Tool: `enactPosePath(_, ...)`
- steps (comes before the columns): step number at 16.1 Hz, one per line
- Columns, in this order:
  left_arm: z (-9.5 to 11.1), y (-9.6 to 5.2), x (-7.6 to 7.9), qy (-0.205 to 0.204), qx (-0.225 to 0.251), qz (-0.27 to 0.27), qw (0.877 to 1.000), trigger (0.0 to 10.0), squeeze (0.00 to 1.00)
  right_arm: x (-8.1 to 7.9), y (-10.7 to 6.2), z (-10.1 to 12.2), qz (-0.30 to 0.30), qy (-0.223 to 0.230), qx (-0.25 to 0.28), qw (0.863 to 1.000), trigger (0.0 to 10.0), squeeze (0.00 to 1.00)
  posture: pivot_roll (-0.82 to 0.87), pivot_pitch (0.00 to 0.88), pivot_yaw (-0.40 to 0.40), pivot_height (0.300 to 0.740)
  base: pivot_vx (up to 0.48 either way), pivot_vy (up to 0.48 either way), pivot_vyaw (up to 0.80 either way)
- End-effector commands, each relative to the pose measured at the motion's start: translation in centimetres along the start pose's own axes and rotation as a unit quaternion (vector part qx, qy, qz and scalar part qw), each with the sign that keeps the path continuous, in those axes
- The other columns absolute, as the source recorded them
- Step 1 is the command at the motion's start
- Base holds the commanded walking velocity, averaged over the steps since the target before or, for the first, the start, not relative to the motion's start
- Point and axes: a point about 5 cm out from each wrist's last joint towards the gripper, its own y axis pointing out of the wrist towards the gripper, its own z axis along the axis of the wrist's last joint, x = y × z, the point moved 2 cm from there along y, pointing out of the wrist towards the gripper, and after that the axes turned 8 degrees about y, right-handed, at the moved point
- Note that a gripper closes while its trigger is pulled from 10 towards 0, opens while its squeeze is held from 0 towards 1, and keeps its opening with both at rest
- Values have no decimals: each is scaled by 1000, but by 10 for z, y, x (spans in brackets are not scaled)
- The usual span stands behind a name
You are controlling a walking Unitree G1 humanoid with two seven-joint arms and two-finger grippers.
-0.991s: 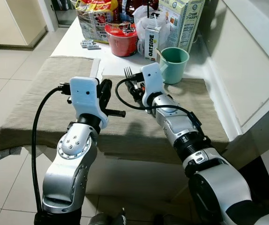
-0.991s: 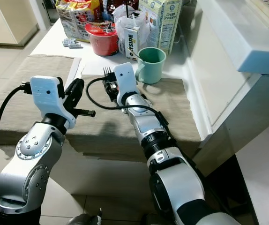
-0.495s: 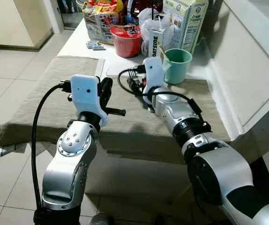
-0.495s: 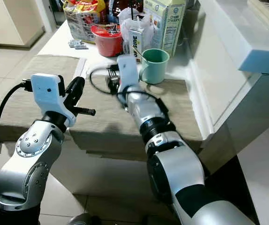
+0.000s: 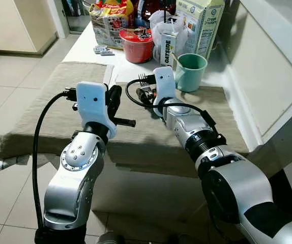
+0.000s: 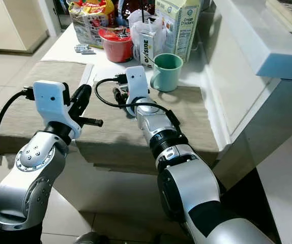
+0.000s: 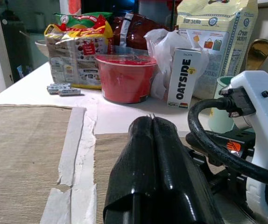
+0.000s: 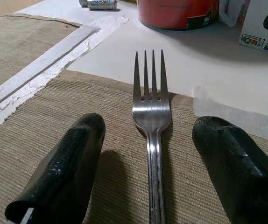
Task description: Setting the table
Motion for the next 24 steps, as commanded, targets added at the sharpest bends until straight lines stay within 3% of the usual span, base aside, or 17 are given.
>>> enactPosePath(1,2,-3,-1,3,-1,0,1000,10000,0,7,-4,-44,-18,2,-79,997,10000,0,45,74,26,740,0,0,0)
enactPosePath(5,2,-4,-2,4,-5,-1,1000,10000,0,20,-15,-86,-54,22,-166,984,10000,0,50,81,29,740,0,0,0)
enactPosePath(12,3,-5,-3,7,-6,1,1000,10000,0,32,-23,-104,-77,28,-198,977,10000,0,55,81,22,740,0,0,0)
enactPosePath(13,3,-5,-3,7,-7,1,1000,10000,0,31,-23,-105,-75,30,-198,977,9020,0,57,84,24,740,0,0,0)
enactPosePath(14,3,-6,-3,7,-7,1,1000,10000,0,30,-23,-105,-74,31,-198,977,3098,0,57,84,24,740,0,0,0)
enactPosePath(15,3,-6,-4,8,-7,2,1000,10000,0,29,-22,-105,-73,38,-196,977,0,0,60,86,23,740,0,0,0)
enactPosePath(24,4,-6,-3,4,-11,5,1000,10000,0,23,-21,-103,-50,54,-188,980,0,0,56,103,22,740,0,0,0)
